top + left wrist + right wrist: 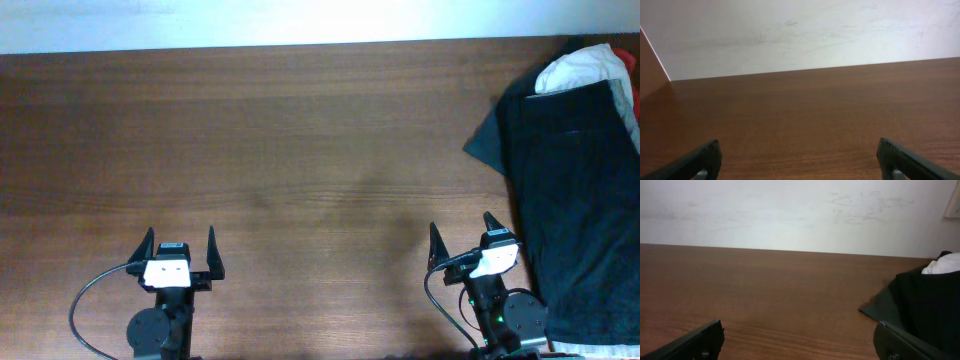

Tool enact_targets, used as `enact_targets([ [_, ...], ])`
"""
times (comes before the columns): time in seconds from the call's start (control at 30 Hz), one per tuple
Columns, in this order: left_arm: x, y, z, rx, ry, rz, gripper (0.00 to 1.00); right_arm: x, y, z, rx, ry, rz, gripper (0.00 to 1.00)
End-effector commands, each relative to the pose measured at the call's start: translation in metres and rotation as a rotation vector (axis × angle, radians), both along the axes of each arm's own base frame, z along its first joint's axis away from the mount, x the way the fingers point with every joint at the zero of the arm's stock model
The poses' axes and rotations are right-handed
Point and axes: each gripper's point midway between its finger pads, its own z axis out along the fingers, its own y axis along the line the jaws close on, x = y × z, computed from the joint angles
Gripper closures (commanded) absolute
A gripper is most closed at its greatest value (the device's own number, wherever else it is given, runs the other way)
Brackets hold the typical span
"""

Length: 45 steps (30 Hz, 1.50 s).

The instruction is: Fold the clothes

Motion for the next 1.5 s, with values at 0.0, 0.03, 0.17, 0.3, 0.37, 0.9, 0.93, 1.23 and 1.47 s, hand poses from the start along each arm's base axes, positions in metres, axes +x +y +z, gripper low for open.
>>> enact_targets([
  [0.0, 0.0, 0.001, -0.004, 0.006, 0.01, 0.006, 0.01, -0.001, 0.005, -0.003, -0.006, 0.006, 0.026, 0.01],
  [0.03, 0.0, 0.001, -0.004, 0.006, 0.01, 0.006, 0.01, -0.001, 0.005, -0.003, -0.006, 0.006, 0.026, 0.01],
  [0.17, 0.0, 0.001, -0.004, 0.006, 0.01, 0.006, 0.01, -0.001, 0.005, -0.003, -0.006, 0.006, 0.026, 0.01],
  [0.3, 0.0, 0.001, -0.004, 0.006, 0.01, 0.006, 0.01, -0.001, 0.005, -0.003, -0.006, 0.006, 0.026, 0.01],
  [0.37, 0.0, 0.001, -0.004, 0.006, 0.01, 0.006, 0.01, -0.005, 0.023, 0.02, 0.005, -0.086, 0.129, 0.01],
  [0.9, 0.0, 0.001, -0.004, 0.006, 0.01, 0.006, 0.01, 0.005, -0.012, 0.122, 0.063, -0.274, -0.076, 0.01],
  [0.93, 0.0, 0.001, -0.004, 0.006, 0.01, 0.006, 0.01, 0.011, -0.019, 0.127, 0.048, -0.246, -0.124, 0.01],
  [1.23, 0.0, 0.001, -0.004, 0.006, 0.01, 0.006, 0.01, 0.122, 0.001, 0.109, -0.13, 0.277, -0.054, 0.01],
  [1.47, 0.0, 0.001, -0.004, 0.006, 0.01, 0.006, 0.01, 0.145, -0.108, 0.017, -0.071, 0.618, -0.431, 0.01],
])
